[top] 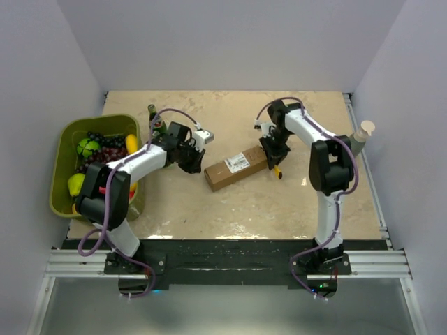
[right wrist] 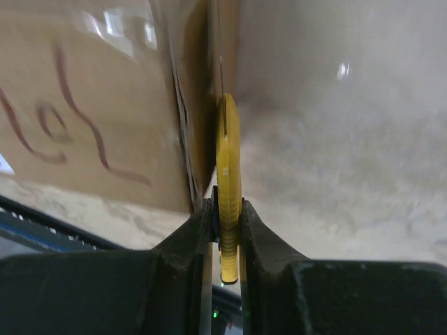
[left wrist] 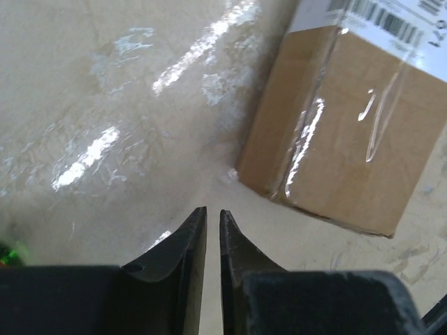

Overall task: Unpack the express box
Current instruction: Adjust the express box at the center of the board.

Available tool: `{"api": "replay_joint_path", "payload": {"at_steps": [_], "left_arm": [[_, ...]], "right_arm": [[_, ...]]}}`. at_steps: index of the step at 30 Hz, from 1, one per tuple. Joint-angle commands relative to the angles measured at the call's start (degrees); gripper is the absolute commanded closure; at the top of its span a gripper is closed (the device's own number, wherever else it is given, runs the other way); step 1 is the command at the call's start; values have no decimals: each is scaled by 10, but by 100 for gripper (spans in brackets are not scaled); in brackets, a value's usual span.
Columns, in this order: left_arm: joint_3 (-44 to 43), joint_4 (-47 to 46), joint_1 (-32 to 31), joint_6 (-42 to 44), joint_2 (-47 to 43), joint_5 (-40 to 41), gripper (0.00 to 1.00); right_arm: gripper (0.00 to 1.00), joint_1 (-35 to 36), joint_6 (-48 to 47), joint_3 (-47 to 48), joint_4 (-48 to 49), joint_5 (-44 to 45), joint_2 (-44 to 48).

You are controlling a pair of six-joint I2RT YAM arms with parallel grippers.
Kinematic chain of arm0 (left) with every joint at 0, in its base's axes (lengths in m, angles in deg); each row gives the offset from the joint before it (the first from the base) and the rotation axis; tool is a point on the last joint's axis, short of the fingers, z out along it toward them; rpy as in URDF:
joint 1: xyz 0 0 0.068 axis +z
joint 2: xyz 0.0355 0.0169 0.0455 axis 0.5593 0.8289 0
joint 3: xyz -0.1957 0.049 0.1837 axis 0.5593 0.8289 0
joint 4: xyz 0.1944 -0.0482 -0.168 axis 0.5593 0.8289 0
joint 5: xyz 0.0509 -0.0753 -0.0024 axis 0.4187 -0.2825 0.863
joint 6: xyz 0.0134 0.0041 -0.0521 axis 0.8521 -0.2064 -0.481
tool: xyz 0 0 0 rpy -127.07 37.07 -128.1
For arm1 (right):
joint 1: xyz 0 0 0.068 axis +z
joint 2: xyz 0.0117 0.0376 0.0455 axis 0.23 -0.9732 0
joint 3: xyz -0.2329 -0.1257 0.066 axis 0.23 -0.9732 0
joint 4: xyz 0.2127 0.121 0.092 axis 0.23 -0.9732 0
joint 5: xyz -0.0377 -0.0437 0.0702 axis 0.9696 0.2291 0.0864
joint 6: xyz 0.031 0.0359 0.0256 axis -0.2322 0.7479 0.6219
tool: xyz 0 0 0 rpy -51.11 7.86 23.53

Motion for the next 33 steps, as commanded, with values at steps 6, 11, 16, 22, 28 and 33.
{"api": "replay_joint_path", "payload": {"at_steps": [6, 11, 16, 22, 28, 33], "left_arm": [[4, 3, -92, 138, 13, -196, 81], [-12, -11, -179, 110, 19, -287, 82], [-61, 7, -206, 116, 18, -289, 72], [-115, 118, -179, 240, -64, -192, 29], [-134, -18, -72, 121, -78, -126, 10], [-214, -107, -38, 6, 53, -128, 11]], "right_arm": [[100, 38, 12, 251, 30, -23, -120], [100, 44, 19, 313, 42, -57, -154], [100, 46, 18, 345, 52, -107, -170], [100, 37, 29, 275, 52, 8, -41], [100, 6, 77, -15, 48, -60, 193], [100, 10, 201, -227, 95, -143, 289]]}}
